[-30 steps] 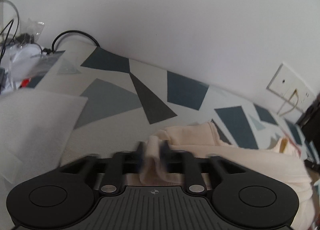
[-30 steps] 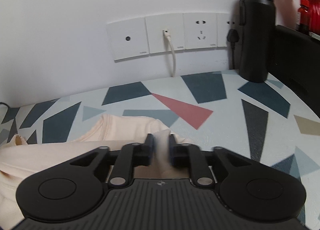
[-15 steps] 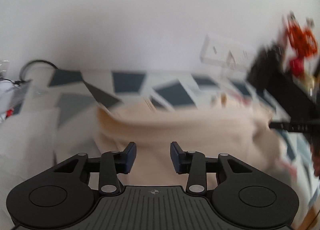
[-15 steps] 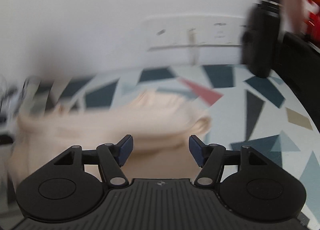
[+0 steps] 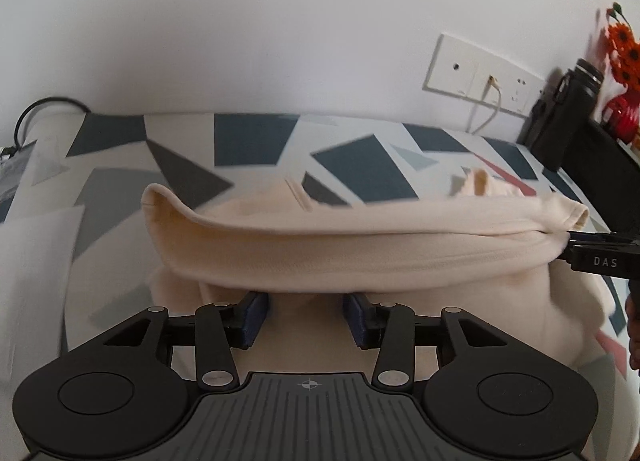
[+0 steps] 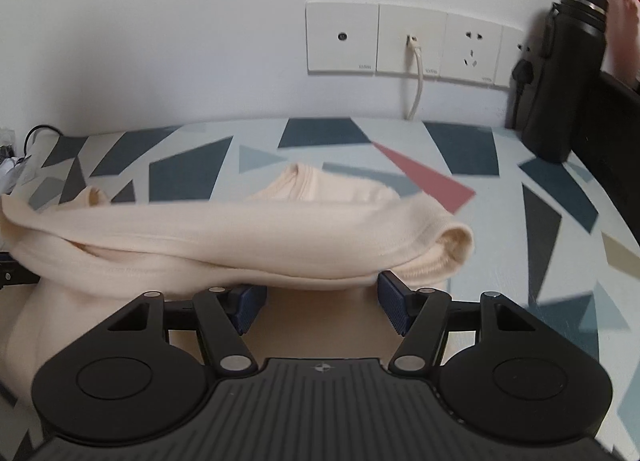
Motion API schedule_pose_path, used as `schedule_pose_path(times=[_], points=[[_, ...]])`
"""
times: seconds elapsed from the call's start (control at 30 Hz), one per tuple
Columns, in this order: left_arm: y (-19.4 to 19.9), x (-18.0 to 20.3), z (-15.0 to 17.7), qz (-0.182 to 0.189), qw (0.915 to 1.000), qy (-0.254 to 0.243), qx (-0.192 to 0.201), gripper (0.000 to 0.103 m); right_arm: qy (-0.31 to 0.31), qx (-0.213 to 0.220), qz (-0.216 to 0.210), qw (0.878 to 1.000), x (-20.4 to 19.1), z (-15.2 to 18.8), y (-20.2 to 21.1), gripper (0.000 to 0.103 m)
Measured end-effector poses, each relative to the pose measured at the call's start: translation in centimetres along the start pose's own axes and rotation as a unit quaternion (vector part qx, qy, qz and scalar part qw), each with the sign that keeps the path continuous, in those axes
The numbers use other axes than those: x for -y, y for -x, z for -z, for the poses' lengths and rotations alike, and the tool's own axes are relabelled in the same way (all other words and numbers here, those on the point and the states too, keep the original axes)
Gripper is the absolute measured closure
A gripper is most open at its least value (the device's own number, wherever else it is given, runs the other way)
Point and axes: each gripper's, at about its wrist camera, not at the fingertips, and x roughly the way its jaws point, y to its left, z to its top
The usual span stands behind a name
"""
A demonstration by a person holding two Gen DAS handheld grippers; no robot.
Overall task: Fold clothes
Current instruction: 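Lift the hem with the left gripper and fold the top over toward the collar, then lay the folded top down and open both grippers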
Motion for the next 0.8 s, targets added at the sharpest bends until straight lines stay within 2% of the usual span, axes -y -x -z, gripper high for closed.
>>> schedule_pose_path(times=[0.1, 0.13, 0.2, 0.27, 0.3, 0.33, 0.4, 0.43, 0.53, 0.57, 0.6, 0.63, 0.8], points=[[-1.1, -1.1, -2.7, -0.015, 0.9993, 0.021, 0.027, 0.061, -0.022, 0.012, 0.000, 1.000, 1.0, -2.3, -1.7, 0.040], [-1.1, -1.6, -3.5, -0.029, 0.9980, 0.034, 0.044, 0.051, -0.039, 0.025, 0.007, 0.999, 1.5, -3.2, -2.1, 0.040], [-1.3, -2.7, -5.2, -0.058, 0.9936, 0.059, 0.077, 0.039, -0.080, 0.054, 0.026, 0.995, 2.6, -4.7, -2.5, 0.040], [-1.0, -3.3, -6.1, -0.060, 0.9924, 0.064, 0.086, 0.036, -0.106, 0.069, 0.027, 0.992, 3.5, -5.6, -2.2, 0.036], [-0.8, -3.5, -6.1, -0.053, 0.9933, 0.059, 0.084, 0.027, -0.112, 0.071, 0.021, 0.991, 4.0, -5.8, -2.0, 0.034], [-0.4, -3.8, -5.9, -0.049, 0.9940, 0.055, 0.081, 0.014, -0.119, 0.073, 0.016, 0.990, 4.4, -6.0, -1.7, 0.028], [0.4, -4.2, -4.7, -0.052, 0.9945, 0.053, 0.075, 0.001, -0.117, 0.072, 0.007, 0.990, 4.9, -5.8, -1.1, 0.018], [0.6, -4.5, -4.0, -0.052, 0.9950, 0.053, 0.067, 0.001, -0.111, 0.069, 0.004, 0.991, 5.1, -5.3, -0.8, 0.014], [0.4, -4.8, -2.4, -0.049, 0.9964, 0.060, 0.035, 0.003, -0.085, 0.043, 0.000, 0.995, 5.2, -3.7, -0.6, 0.014], [0.4, -4.7, -2.1, -0.044, 0.9969, 0.059, 0.029, 0.006, -0.080, 0.033, 0.002, 0.996, 5.0, -3.2, -0.7, 0.014], [0.4, -4.4, -2.1, -0.037, 0.9974, 0.056, 0.025, 0.015, -0.080, 0.028, -0.001, 0.996, 4.8, -2.9, -0.8, 0.014], [0.4, -3.9, -2.2, -0.026, 0.9983, 0.046, 0.024, 0.021, -0.081, 0.024, -0.004, 0.996, 4.7, -2.6, -0.9, 0.014], [-1.1, 1.3, -3.8, 0.038, 0.9981, -0.047, 0.012, 0.022, -0.089, 0.020, -0.008, 0.996, 3.3, -2.4, -1.4, 0.014]])
